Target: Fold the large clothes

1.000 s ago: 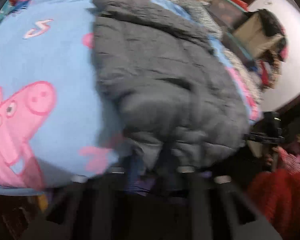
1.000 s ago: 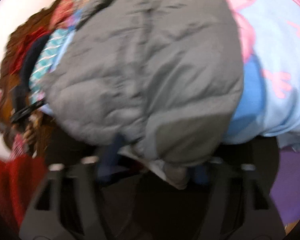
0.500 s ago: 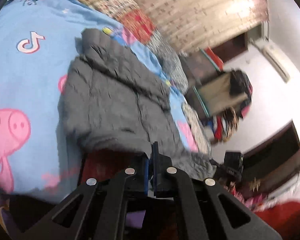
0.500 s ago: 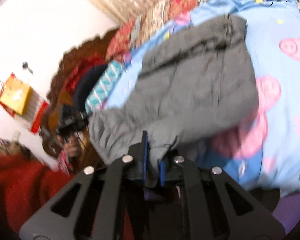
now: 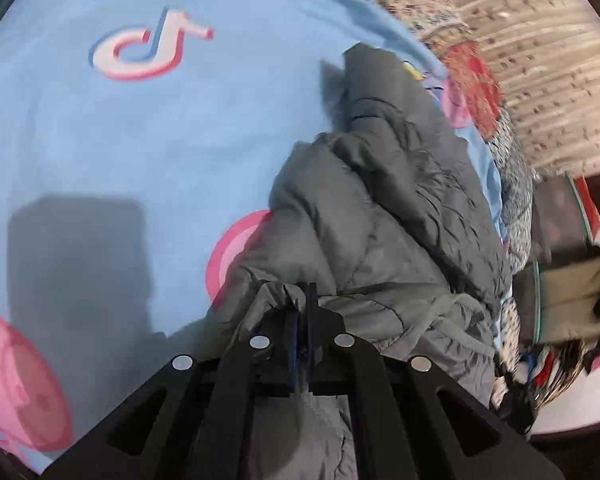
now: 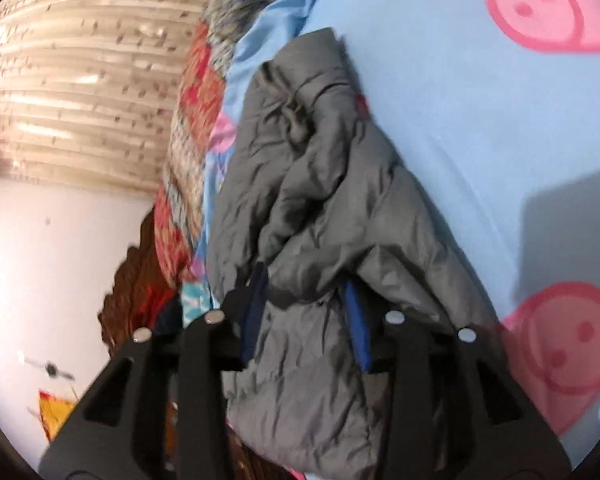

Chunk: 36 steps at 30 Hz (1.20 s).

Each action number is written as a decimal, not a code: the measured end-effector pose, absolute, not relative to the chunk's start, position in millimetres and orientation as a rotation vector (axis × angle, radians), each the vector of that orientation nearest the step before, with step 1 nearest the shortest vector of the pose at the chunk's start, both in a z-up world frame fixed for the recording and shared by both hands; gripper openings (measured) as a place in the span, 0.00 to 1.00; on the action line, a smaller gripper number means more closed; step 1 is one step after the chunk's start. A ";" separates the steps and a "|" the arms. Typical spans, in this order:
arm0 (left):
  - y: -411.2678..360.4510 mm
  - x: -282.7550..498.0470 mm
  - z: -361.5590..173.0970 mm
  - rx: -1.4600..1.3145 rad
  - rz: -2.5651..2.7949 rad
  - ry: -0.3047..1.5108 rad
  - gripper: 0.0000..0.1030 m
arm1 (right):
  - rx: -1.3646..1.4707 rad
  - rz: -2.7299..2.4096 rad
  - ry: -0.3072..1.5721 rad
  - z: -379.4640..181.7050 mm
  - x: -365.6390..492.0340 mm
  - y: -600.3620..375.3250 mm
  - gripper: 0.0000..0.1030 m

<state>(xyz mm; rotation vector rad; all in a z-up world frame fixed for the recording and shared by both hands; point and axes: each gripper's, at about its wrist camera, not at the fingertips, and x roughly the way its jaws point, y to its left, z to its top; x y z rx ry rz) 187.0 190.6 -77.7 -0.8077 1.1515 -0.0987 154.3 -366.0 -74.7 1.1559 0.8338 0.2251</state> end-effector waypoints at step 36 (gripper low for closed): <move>214.3 141.8 0.7 -0.835 -0.248 0.958 0.19 | 0.187 0.318 0.980 -64.7 192.6 -184.3 0.49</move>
